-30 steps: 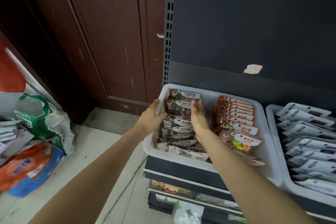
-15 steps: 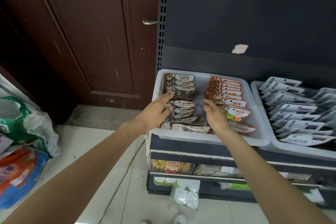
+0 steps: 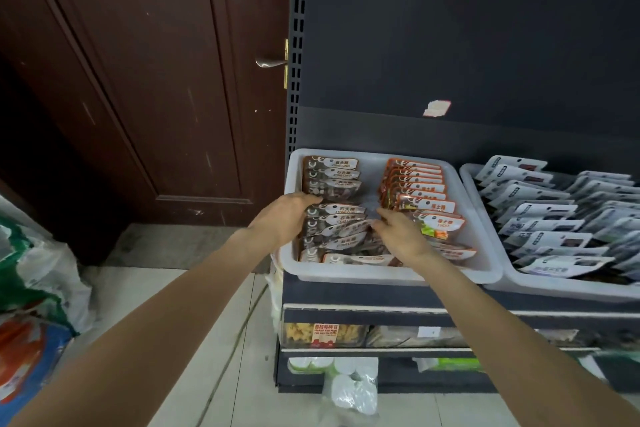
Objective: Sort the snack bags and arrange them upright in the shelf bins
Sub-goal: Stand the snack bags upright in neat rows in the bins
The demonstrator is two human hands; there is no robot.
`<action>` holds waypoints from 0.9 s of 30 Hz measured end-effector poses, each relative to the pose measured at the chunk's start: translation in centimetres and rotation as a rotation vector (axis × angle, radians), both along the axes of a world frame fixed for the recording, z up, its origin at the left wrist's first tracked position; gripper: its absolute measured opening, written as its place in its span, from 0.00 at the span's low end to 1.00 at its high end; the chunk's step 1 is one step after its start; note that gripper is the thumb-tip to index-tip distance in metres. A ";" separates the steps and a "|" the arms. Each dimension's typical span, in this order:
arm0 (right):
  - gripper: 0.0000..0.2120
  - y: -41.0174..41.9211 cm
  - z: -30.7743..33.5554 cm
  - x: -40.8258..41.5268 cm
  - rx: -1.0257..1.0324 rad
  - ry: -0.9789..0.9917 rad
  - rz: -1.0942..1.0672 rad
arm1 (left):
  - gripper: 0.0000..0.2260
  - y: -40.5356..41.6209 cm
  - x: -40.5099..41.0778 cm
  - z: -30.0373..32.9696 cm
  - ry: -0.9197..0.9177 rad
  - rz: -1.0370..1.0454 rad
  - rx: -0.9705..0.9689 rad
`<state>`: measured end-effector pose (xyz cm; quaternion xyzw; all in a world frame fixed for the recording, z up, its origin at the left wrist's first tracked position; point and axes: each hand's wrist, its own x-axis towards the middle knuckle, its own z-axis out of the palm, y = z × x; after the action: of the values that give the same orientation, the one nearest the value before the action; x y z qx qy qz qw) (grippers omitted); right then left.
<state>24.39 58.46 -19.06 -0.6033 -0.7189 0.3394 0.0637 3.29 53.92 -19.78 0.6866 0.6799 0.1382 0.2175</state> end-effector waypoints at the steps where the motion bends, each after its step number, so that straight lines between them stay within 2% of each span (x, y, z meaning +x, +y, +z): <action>1: 0.21 0.4 0.2 0.3 -0.008 -0.026 0.017 | 0.22 0.2 -0.2 -0.1 -0.009 -0.003 -0.010; 7: 0.17 3.2 1.6 0.0 0.163 0.006 0.089 | 0.15 1.1 -1.5 -0.4 -0.059 0.030 0.074; 10: 0.17 4.4 1.7 -2.1 0.110 0.050 0.180 | 0.14 2.0 -1.6 0.0 0.042 0.018 0.103; 12: 0.12 5.4 1.4 -3.3 0.121 0.002 0.200 | 0.12 2.8 -1.4 0.2 0.128 0.017 0.087; 15: 0.08 6.6 1.0 -4.2 0.190 -0.070 0.155 | 0.10 4.2 -0.8 0.9 0.178 0.064 0.075; 18: 0.10 6.9 1.3 -4.1 0.244 -0.003 0.029 | 0.10 5.5 -0.1 1.4 0.137 0.198 0.133; 20: 0.13 6.6 1.5 -3.5 0.216 0.007 0.018 | 0.12 5.7 0.1 0.9 0.139 0.208 0.129; 23: 0.14 5.3 1.2 -1.4 0.136 -0.012 0.068 | 0.13 5.0 -0.3 0.0 0.148 0.111 0.107; 27: 0.13 3.4 0.4 1.0 0.002 0.065 0.088 | 0.16 2.4 -0.3 0.1 -0.066 0.023 0.309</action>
<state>25.39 61.88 -18.61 -0.5595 -0.7427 0.3606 0.0726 2.99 56.30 -19.72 0.6993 0.6508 0.2658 0.1299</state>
